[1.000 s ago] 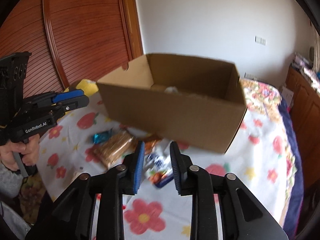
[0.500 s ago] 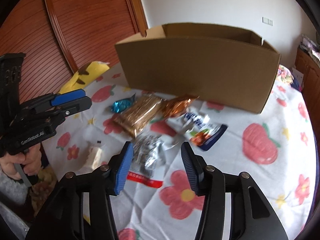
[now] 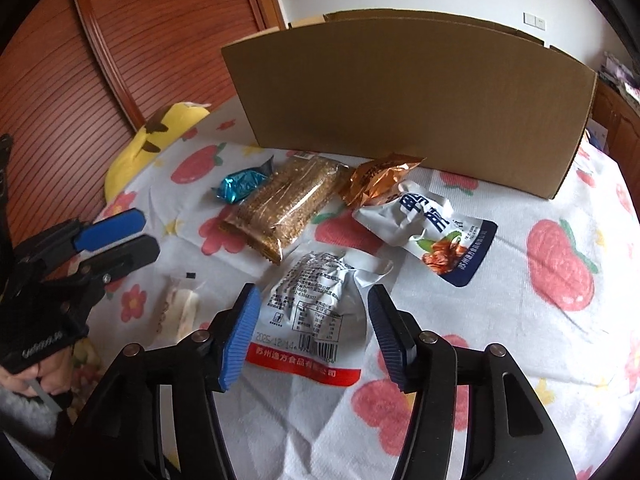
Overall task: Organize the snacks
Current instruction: 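Move both tools back toward the remaining snacks on the table, then reach the left tool to the white cookie packet while the right tool reaches the silver pouch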
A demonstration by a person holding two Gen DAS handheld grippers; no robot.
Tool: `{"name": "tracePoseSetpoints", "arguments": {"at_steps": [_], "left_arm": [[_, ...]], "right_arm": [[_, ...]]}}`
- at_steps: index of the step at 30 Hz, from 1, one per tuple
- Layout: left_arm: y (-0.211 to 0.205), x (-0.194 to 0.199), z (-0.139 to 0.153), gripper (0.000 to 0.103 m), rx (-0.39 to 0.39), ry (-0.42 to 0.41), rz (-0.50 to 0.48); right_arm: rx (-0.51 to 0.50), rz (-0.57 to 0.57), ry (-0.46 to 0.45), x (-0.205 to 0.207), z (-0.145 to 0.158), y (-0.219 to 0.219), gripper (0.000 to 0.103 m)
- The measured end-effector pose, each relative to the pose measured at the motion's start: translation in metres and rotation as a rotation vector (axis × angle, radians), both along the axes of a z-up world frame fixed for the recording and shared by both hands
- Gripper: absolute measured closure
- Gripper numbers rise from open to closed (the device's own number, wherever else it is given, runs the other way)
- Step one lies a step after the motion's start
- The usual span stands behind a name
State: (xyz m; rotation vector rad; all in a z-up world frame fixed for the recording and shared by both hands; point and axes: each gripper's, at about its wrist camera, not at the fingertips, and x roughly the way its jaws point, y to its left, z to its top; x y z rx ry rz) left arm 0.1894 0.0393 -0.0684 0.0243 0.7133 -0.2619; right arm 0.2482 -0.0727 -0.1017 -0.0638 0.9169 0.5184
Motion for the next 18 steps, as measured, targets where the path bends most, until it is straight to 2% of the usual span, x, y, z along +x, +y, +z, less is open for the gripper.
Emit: {"name": "tracePoseSetpoints", "arguments": {"at_steps": [11, 17, 18], "left_arm": [[-0.005, -0.012, -0.006, 0.06, -0.021, 0.021, 0.01], [-0.012, -0.015, -0.009, 0.058, -0.031, 0.038, 0.005], [-0.014, -0.014, -0.01, 0.058, -0.031, 0.042, 0.002]], "right_arm": [[-0.077, -0.006, -0.022, 0.0, -0.006, 0.013, 0.043], [-0.092, 0.0, -0.049, -0.004, -0.006, 0.014, 0.059], [-0.073, -0.001, -0.052, -0.004, -0.004, 0.011, 0.066]]}}
